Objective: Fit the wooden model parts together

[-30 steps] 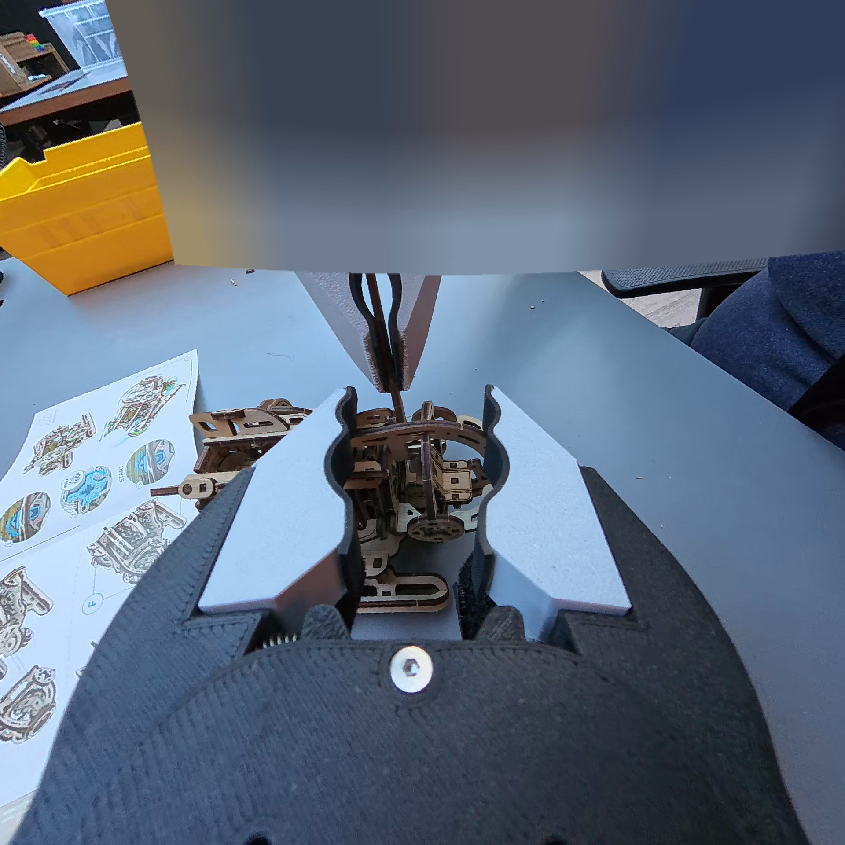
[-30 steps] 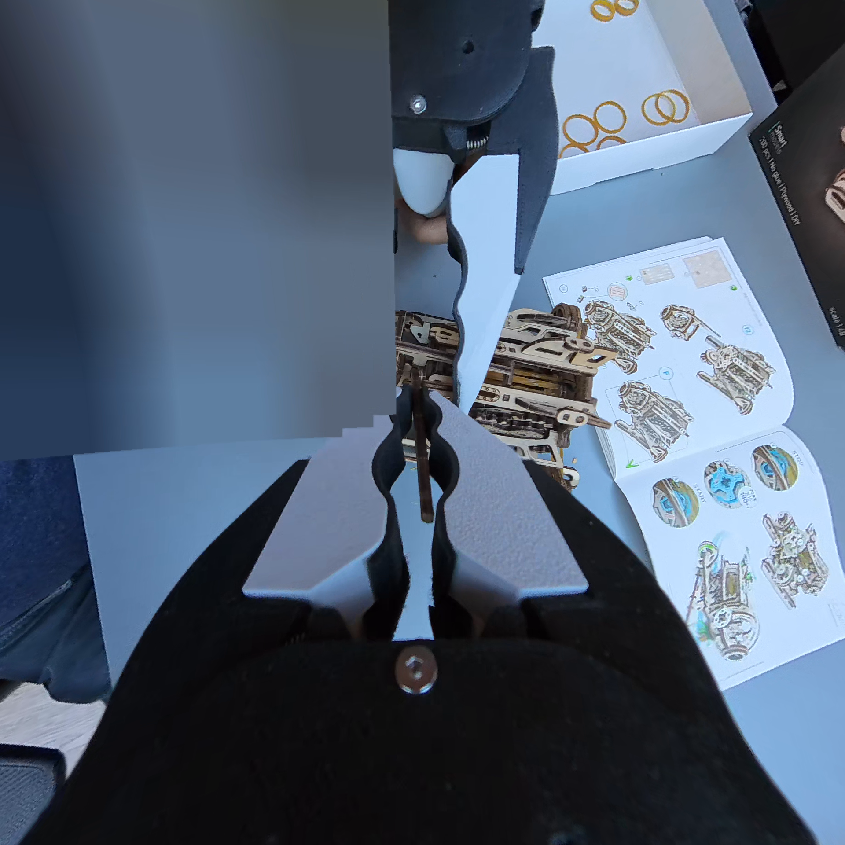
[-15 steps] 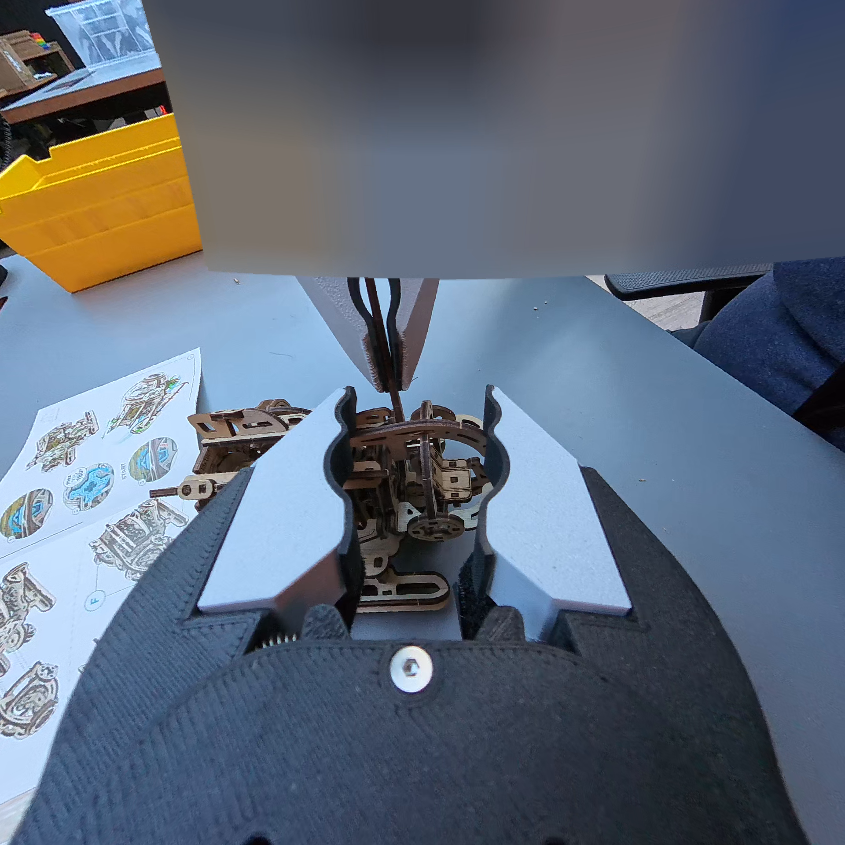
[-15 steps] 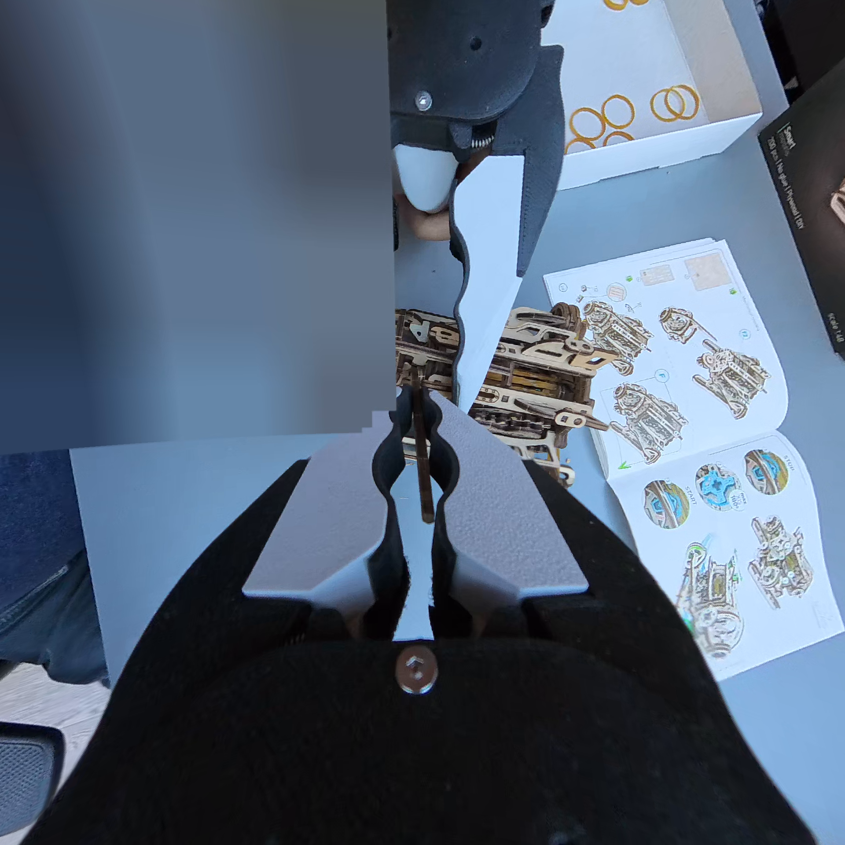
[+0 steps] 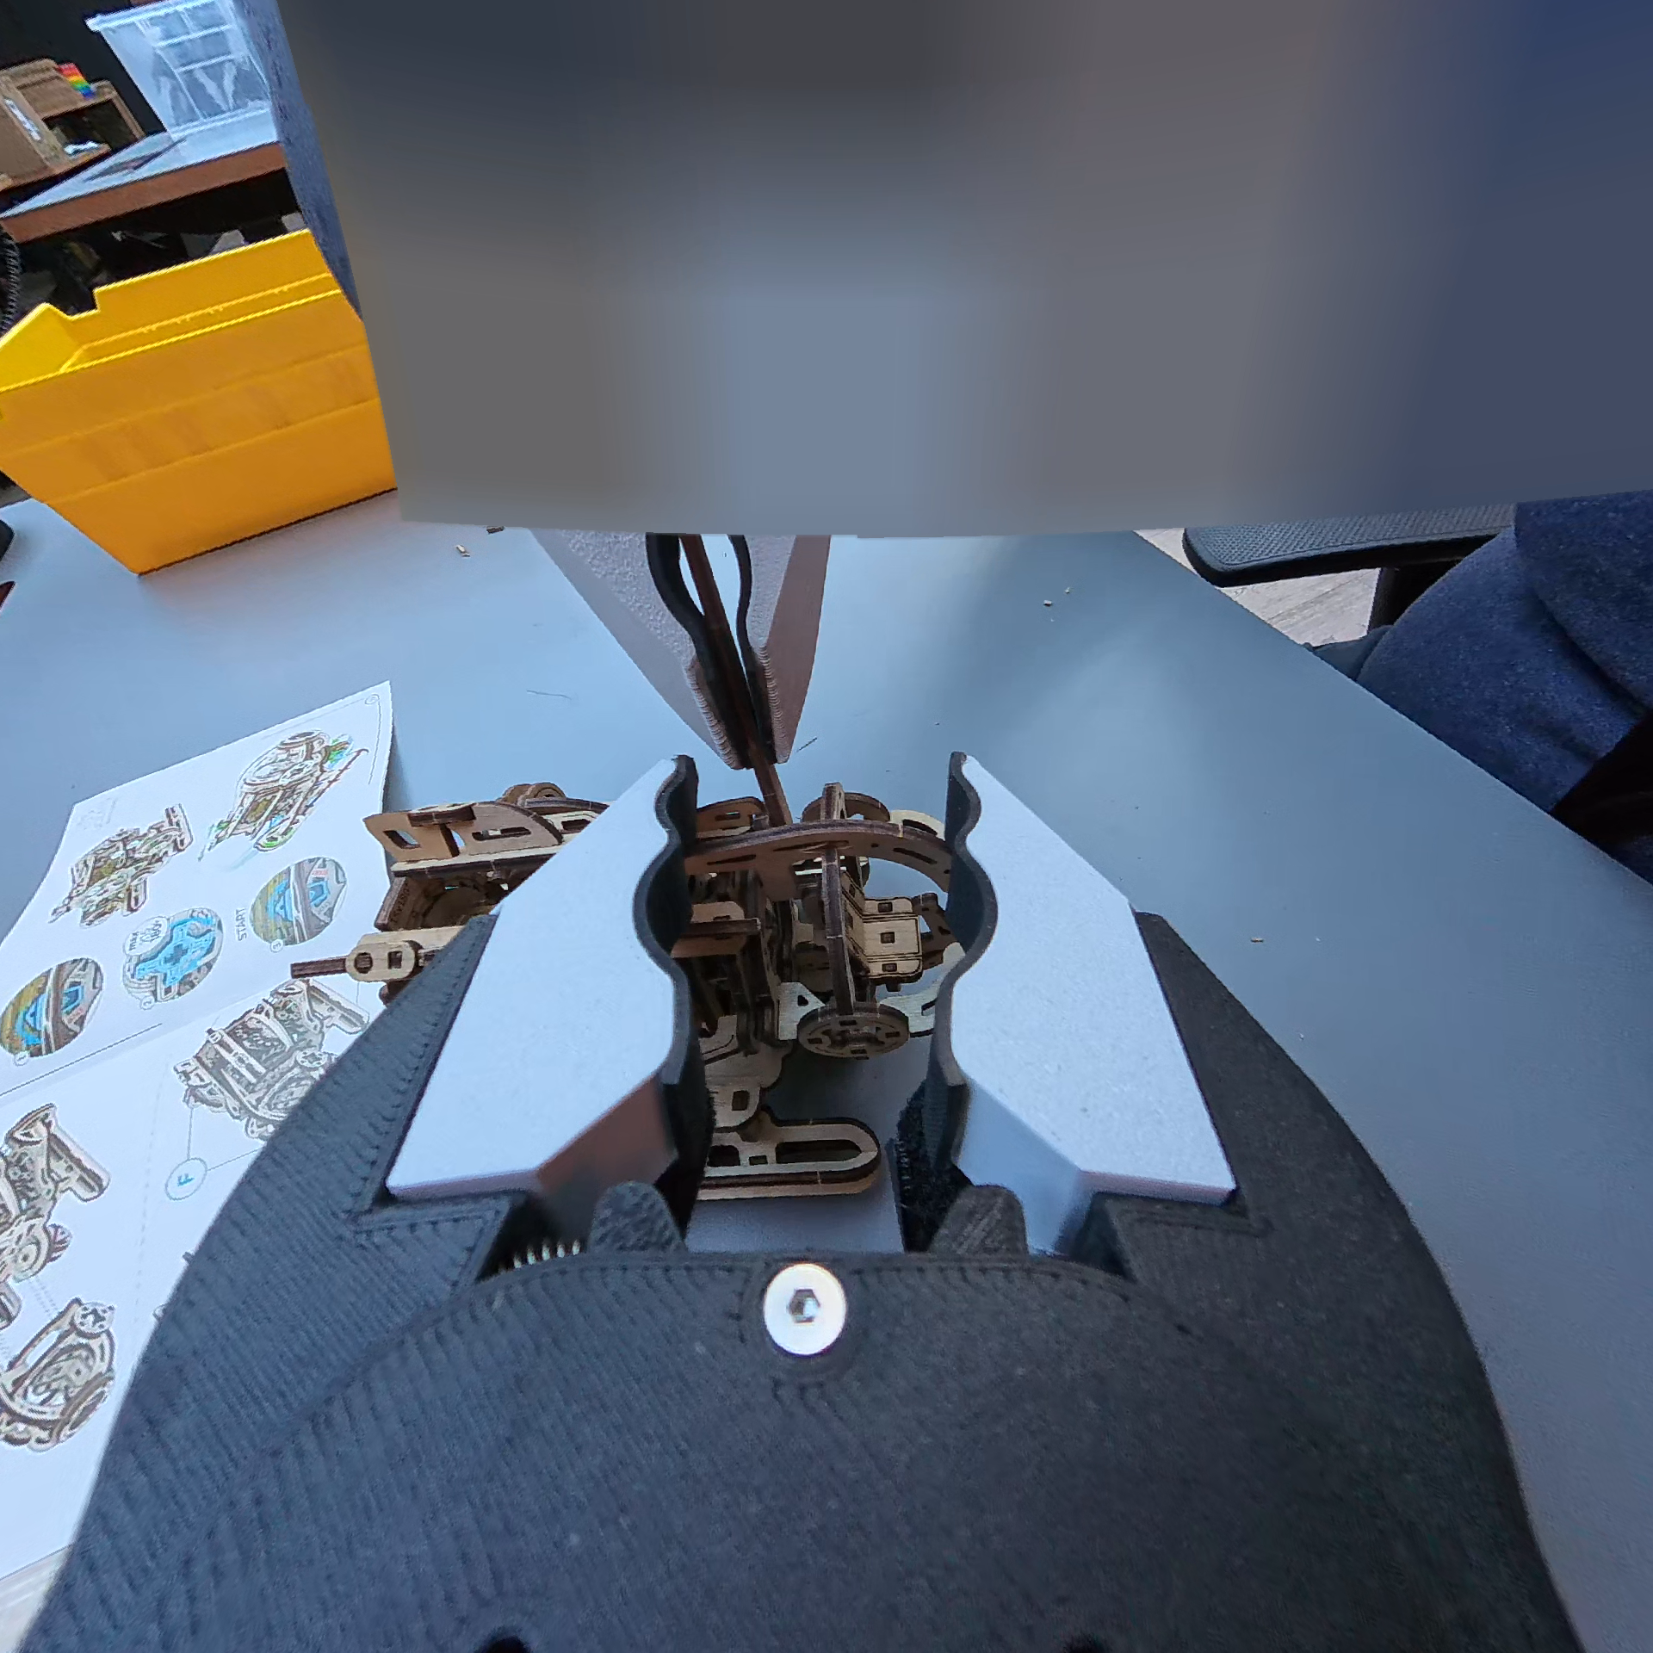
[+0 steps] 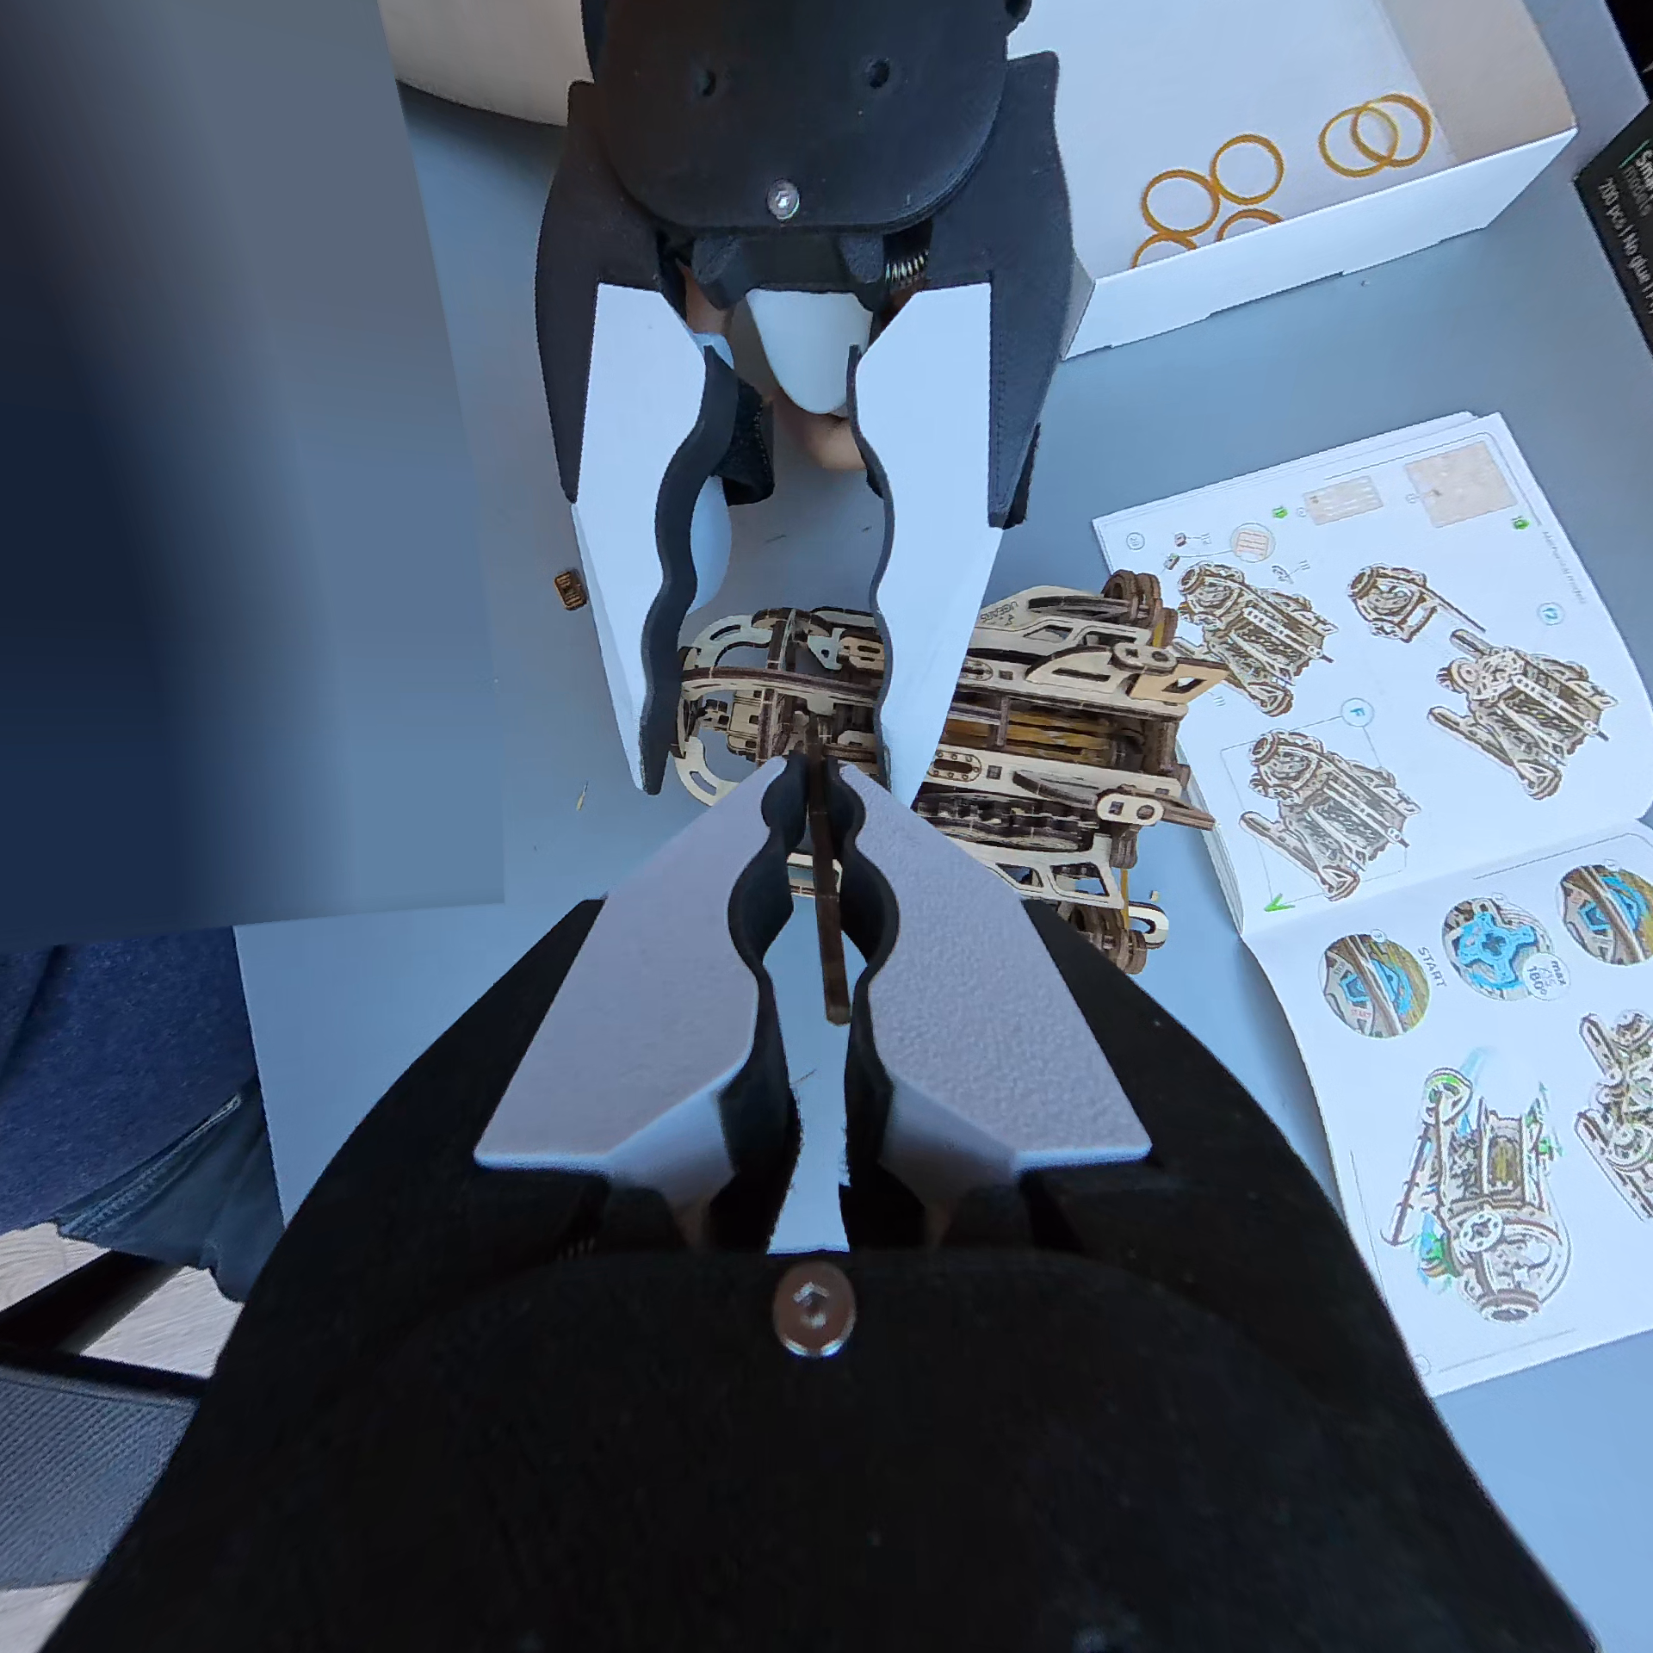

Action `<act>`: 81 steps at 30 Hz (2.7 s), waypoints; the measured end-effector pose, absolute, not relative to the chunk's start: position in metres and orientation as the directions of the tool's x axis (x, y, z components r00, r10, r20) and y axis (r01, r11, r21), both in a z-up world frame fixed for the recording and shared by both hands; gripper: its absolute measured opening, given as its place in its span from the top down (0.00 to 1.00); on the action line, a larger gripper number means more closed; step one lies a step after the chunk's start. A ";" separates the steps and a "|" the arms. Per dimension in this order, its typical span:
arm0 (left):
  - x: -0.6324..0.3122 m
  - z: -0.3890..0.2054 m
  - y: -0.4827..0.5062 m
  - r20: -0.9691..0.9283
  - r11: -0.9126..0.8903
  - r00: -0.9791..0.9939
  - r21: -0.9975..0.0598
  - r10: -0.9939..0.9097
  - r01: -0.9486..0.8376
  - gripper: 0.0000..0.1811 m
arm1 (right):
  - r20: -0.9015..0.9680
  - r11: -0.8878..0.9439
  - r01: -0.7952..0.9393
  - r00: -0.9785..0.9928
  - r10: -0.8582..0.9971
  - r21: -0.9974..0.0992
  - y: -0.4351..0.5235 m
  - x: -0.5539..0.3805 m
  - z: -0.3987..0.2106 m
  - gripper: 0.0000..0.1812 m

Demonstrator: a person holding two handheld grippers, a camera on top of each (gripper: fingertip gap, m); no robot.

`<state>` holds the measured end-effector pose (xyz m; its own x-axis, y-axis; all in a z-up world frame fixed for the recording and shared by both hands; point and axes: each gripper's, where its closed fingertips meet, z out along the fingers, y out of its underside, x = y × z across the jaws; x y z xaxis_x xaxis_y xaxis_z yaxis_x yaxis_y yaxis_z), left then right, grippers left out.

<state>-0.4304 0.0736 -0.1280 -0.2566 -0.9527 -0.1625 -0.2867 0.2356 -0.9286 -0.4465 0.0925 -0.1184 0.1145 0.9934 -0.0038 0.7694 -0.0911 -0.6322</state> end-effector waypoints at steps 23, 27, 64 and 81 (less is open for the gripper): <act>-0.430 -0.128 0.074 -0.167 0.239 -0.254 -0.928 -0.953 -0.287 0.70 | 0.043 -0.069 0.760 0.127 0.991 -0.647 0.093 -0.447 -0.118 0.99; -0.430 -0.128 0.074 -0.169 0.241 -0.253 -0.927 -0.952 -0.287 0.70 | 0.069 -0.063 0.758 0.141 0.988 -0.650 0.093 -0.446 -0.118 0.99; -0.430 -0.128 0.075 -0.173 0.245 -0.253 -0.926 -0.952 -0.288 0.70 | 0.110 -0.002 0.770 0.093 0.990 -0.637 0.093 -0.446 -0.119 0.99; -0.430 -0.127 0.073 -0.175 0.248 -0.263 -0.928 -0.949 -0.279 0.66 | 0.184 0.038 0.762 0.107 0.977 -0.646 0.092 -0.444 -0.121 0.99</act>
